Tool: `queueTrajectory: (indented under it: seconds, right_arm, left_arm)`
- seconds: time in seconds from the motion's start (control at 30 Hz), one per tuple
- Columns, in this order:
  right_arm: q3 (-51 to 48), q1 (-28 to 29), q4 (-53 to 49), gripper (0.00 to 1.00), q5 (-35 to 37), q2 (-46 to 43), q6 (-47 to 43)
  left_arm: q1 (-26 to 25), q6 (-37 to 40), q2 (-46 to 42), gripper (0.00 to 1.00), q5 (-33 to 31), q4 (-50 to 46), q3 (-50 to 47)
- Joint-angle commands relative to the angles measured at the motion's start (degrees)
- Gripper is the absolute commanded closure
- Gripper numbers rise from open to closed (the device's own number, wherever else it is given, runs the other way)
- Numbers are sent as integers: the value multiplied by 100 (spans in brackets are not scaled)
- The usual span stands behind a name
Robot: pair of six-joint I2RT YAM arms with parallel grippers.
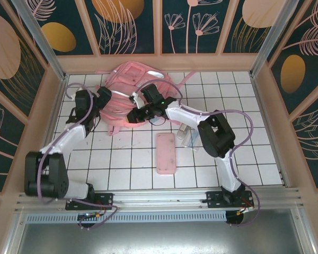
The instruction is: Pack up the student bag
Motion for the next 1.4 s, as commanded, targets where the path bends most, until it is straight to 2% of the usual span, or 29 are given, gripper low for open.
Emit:
queueTrajectory:
  seconds: [0.0, 0.1, 0.17, 0.27, 0.4, 0.47, 0.5, 0.6, 0.63, 0.77, 0.9, 1.07, 1.2, 1.3, 1.37]
  right_arm:
    - [621, 46, 881, 100, -425, -72, 189]
    - [675, 107, 923, 100, -525, -83, 233]
    - [628, 179, 911, 100, -592, -96, 260]
    - [535, 327, 752, 100, -623, -140, 160]
    - [114, 528, 601, 100, -646, -374, 23]
    - [-304, 597, 668, 100, -765, -573, -1]
    - [-541, 615, 673, 100, -809, -682, 0]
    - [-1088, 605, 384, 100, -843, -937, -219]
    - [-1216, 574, 82, 100, -716, -994, -404]
    - [-1534, 209, -1261, 100, -76, -1050, -1160]
    - [-1837, -568, -2008, 100, 426, -1014, -1587]
    - [-1877, -1321, -2045, 100, 1299, -1016, -1690]
    - [-1582, -1844, -2137, 100, 2402, -947, -1676]
    - [-1210, -1991, -2155, 100, 3375, -874, -1544]
    - [-1041, -1952, -2096, 100, 3481, -870, -1513]
  left_arm:
    - [-30, -912, -513, 1, 530, 334, -895]
    - [-102, -1943, -659, 1, 952, 1200, -1706]
    - [-285, -2314, -612, 1, 972, 1538, -1920]
    - [-502, -2359, -468, 1, 641, 1509, -1845]
    - [-509, -2494, -17, 1, 397, 2034, -1718]
    - [-520, -2538, 321, 7, 391, 2368, -1642]
    - [-520, -2567, 537, 17, 433, 2642, -1626]
    - [-522, -2540, 1036, 94, 579, 3281, -1569]
    - [-509, -2460, 1102, 100, 601, 3248, -1501]
    - [-465, -1813, 727, 100, 331, 2469, -1246]
    - [-354, -1139, 62, 100, -13, 1624, -1033]
    - [-216, -810, -337, 100, -31, 1140, -964]
    - [-68, -757, -378, 100, 145, 1050, -999]
    - [-21, -624, -361, 100, 292, 942, -934]
    - [-13, -518, -315, 100, 353, 837, -860]
